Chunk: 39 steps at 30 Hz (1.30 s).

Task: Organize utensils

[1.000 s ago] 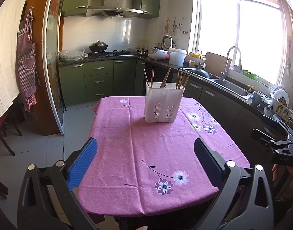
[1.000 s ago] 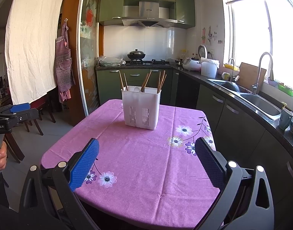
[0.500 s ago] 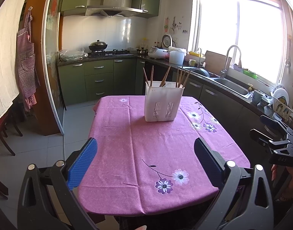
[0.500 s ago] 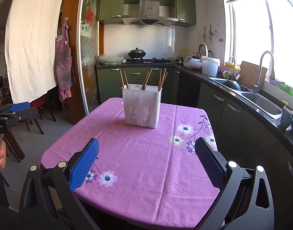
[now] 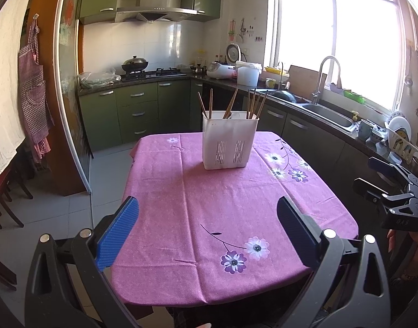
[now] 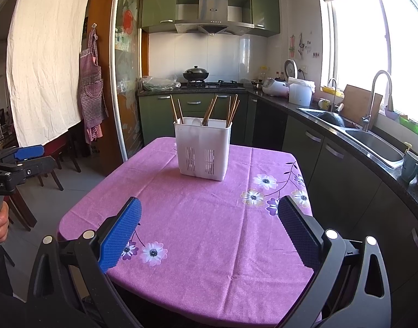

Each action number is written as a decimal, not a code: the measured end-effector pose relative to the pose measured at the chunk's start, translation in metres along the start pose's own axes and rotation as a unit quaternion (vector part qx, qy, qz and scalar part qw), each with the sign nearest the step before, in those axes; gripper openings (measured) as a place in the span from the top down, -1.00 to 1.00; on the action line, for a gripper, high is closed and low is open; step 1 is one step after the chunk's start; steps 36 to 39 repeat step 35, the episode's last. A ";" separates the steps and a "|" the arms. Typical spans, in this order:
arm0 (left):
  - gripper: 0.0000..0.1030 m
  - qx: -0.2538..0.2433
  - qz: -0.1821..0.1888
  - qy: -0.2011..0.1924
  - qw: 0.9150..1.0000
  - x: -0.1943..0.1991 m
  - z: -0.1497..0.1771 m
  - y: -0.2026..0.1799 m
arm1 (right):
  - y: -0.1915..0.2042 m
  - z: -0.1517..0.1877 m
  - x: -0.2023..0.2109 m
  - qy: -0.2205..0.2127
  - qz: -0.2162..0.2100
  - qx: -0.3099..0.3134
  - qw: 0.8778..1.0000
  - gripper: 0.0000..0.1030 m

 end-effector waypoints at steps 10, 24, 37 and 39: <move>-0.87 -0.014 -0.007 0.001 1.000 -0.003 0.002 -0.004 | 0.001 0.003 -0.006 0.006 -0.002 -0.001 1.000 -0.91; -0.87 0.005 0.019 -0.039 0.999 0.000 -0.002 0.002 | 0.000 0.006 -0.014 0.016 -0.007 -0.004 1.000 -0.91; -0.87 0.009 -0.022 0.042 0.999 -0.058 0.007 0.012 | -0.008 0.012 -0.036 0.038 -0.008 -0.013 0.999 -0.91; -0.87 0.009 -0.022 0.042 0.999 -0.058 0.007 0.012 | -0.008 0.012 -0.036 0.038 -0.008 -0.013 0.999 -0.91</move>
Point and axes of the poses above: each gripper's, at about its wrist camera, not at the fingertips, and x roughly against the way its jaws point, y to its left, z to its underside, the point moved 2 cm from there along -x, roughly the way its jaws point, and after that the axes turned 3 degrees about -z, right-handed, at the moved point
